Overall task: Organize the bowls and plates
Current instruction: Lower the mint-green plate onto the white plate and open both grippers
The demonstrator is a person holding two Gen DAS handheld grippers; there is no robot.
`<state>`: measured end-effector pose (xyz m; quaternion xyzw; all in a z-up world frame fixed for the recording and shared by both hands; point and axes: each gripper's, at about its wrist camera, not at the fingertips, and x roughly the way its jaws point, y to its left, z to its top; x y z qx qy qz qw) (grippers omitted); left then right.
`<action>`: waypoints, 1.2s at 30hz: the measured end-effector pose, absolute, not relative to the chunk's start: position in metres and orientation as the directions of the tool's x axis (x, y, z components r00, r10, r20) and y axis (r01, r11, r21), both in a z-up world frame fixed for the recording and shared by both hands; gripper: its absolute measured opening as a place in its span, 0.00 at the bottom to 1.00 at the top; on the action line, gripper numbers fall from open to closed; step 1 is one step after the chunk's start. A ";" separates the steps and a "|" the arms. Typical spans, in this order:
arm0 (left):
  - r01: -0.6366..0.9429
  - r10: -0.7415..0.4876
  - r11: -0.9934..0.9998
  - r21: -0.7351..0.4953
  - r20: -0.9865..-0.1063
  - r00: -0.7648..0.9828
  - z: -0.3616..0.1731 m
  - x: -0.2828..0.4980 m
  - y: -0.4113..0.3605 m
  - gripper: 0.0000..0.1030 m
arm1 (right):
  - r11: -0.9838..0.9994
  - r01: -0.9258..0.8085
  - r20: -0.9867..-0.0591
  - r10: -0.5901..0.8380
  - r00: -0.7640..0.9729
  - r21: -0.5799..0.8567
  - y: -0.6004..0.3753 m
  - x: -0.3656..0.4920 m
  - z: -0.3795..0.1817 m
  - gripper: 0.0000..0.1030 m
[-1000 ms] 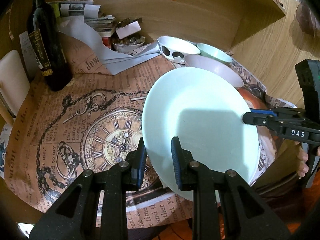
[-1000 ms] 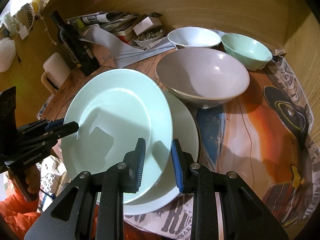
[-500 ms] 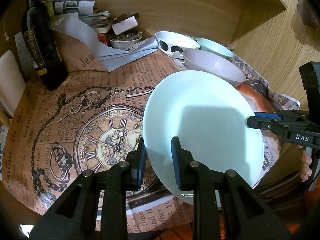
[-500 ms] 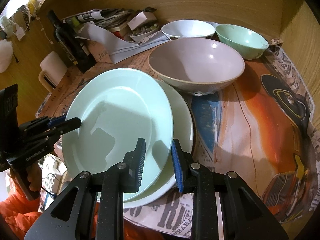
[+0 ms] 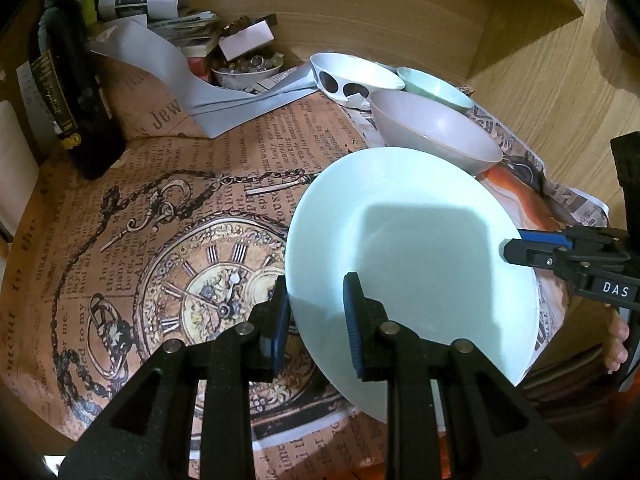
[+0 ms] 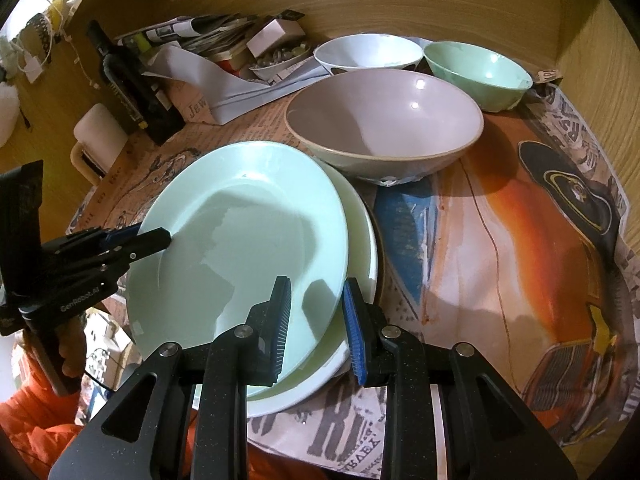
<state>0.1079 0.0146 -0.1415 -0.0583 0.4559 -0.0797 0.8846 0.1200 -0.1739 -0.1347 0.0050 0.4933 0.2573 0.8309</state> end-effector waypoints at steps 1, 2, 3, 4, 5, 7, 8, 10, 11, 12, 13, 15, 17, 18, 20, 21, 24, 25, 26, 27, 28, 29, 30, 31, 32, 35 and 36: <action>0.090 -0.195 0.980 -0.175 -0.798 0.570 -0.142 0.108 0.015 0.24 | 0.869 -0.423 -0.818 0.429 0.383 0.258 -0.173 0.119 -0.134 0.24; 0.091 -0.195 0.980 -0.175 -0.799 0.569 -0.142 0.109 0.015 0.24 | 0.869 -0.424 -0.819 0.427 0.384 0.254 -0.173 0.119 -0.134 0.24; 0.092 -0.195 0.980 -0.174 -0.799 0.569 -0.142 0.109 0.014 0.24 | 0.869 -0.425 -0.819 0.426 0.384 0.253 -0.173 0.118 -0.134 0.24; 0.094 -0.195 0.981 -0.171 -0.799 0.569 -0.142 0.109 0.014 0.24 | 0.868 -0.428 -0.819 0.427 0.383 0.252 -0.173 0.118 -0.134 0.24; 0.097 -0.193 0.981 -0.167 -0.799 0.570 -0.142 0.108 0.014 0.25 | 0.868 -0.430 -0.819 0.426 0.385 0.249 -0.173 0.118 -0.134 0.26; 0.099 -0.186 0.982 -0.158 -0.798 0.573 -0.142 0.108 0.012 0.25 | 0.876 -0.429 -0.817 0.406 0.410 0.220 -0.172 0.116 -0.132 0.26; 0.103 -0.183 0.983 -0.152 -0.797 0.576 -0.142 0.108 0.011 0.26 | 0.878 -0.433 -0.812 0.397 0.428 0.201 -0.172 0.114 -0.130 0.26; 0.109 -0.174 0.985 -0.136 -0.796 0.580 -0.142 0.108 0.008 0.28 | 0.877 -0.440 -0.806 0.398 0.439 0.193 -0.172 0.112 -0.126 0.26; 0.112 -0.173 0.985 -0.132 -0.795 0.581 -0.142 0.109 0.008 0.28 | 0.877 -0.439 -0.802 0.399 0.445 0.192 -0.173 0.112 -0.124 0.26; 0.116 -0.171 0.985 -0.127 -0.795 0.582 -0.142 0.109 0.007 0.29 | 0.880 -0.437 -0.797 0.394 0.457 0.185 -0.174 0.112 -0.122 0.26; 0.118 -0.172 0.985 -0.127 -0.796 0.581 -0.142 0.110 0.007 0.29 | 0.887 -0.430 -0.793 0.380 0.477 0.167 -0.176 0.112 -0.120 0.26; 0.120 -0.178 0.984 -0.133 -0.793 0.583 -0.140 0.112 0.009 0.32 | 0.893 -0.422 -0.781 0.373 0.501 0.155 -0.180 0.112 -0.115 0.27; 0.113 -0.171 0.985 -0.130 -0.786 0.594 -0.135 0.113 0.012 0.35 | 0.898 -0.408 -0.765 0.378 0.521 0.166 -0.186 0.113 -0.109 0.31; 0.110 -0.171 0.985 -0.131 -0.782 0.600 -0.132 0.114 0.014 0.39 | 0.902 -0.396 -0.751 0.380 0.540 0.171 -0.191 0.114 -0.105 0.35; 0.101 -0.171 0.985 -0.138 -0.767 0.618 -0.124 0.116 0.018 0.46 | 0.909 -0.380 -0.734 0.375 0.567 0.171 -0.194 0.116 -0.101 0.37; 0.098 -0.171 0.985 -0.141 -0.759 0.629 -0.120 0.117 0.020 0.48 | 0.914 -0.370 -0.724 0.369 0.582 0.168 -0.197 0.117 -0.098 0.37; 0.092 -0.163 0.986 -0.137 -0.734 0.660 -0.104 0.124 0.023 0.52 | 0.922 -0.346 -0.701 0.362 0.615 0.173 -0.205 0.124 -0.091 0.40; 0.091 -0.160 0.987 -0.134 -0.727 0.668 -0.099 0.126 0.023 0.54 | 0.925 -0.337 -0.693 0.361 0.625 0.177 -0.207 0.126 -0.090 0.41; 0.091 -0.157 0.987 -0.130 -0.718 0.678 -0.094 0.130 0.024 0.55 | 0.926 -0.331 -0.686 0.359 0.633 0.180 -0.209 0.127 -0.089 0.45; 0.093 -0.154 0.988 -0.125 -0.710 0.687 -0.089 0.133 0.023 0.57 | 0.929 -0.322 -0.678 0.356 0.643 0.182 -0.211 0.129 -0.087 0.47; 0.095 -0.152 0.988 -0.121 -0.703 0.694 -0.084 0.137 0.022 0.60 | 0.932 -0.314 -0.672 0.350 0.653 0.180 -0.213 0.131 -0.086 0.47; 0.097 -0.150 0.989 -0.115 -0.696 0.702 -0.079 0.140 0.020 0.62 | 0.934 -0.309 -0.667 0.346 0.660 0.178 -0.215 0.133 -0.085 0.49; 0.099 -0.148 0.989 -0.110 -0.688 0.710 -0.075 0.144 0.019 0.67 | 0.937 -0.301 -0.661 0.338 0.670 0.175 -0.216 0.136 -0.084 0.53; 0.102 -0.149 0.989 -0.109 -0.683 0.715 -0.072 0.149 0.017 0.71 | 0.940 -0.293 -0.655 0.331 0.679 0.172 -0.218 0.139 -0.083 0.55; 0.108 -0.154 0.988 -0.109 -0.678 0.719 -0.068 0.153 0.015 0.72 | 0.943 -0.286 -0.650 0.325 0.687 0.170 -0.219 0.141 -0.083 0.58; 0.131 -0.164 0.986 -0.100 -0.672 0.722 -0.062 0.171 0.007 0.78 | 0.947 -0.272 -0.648 0.316 0.693 0.172 -0.223 0.151 -0.084 0.58; 0.138 -0.166 0.986 -0.096 -0.673 0.721 -0.061 0.175 0.004 0.78 | 0.950 -0.263 -0.650 0.309 0.695 0.171 -0.224 0.156 -0.086 0.58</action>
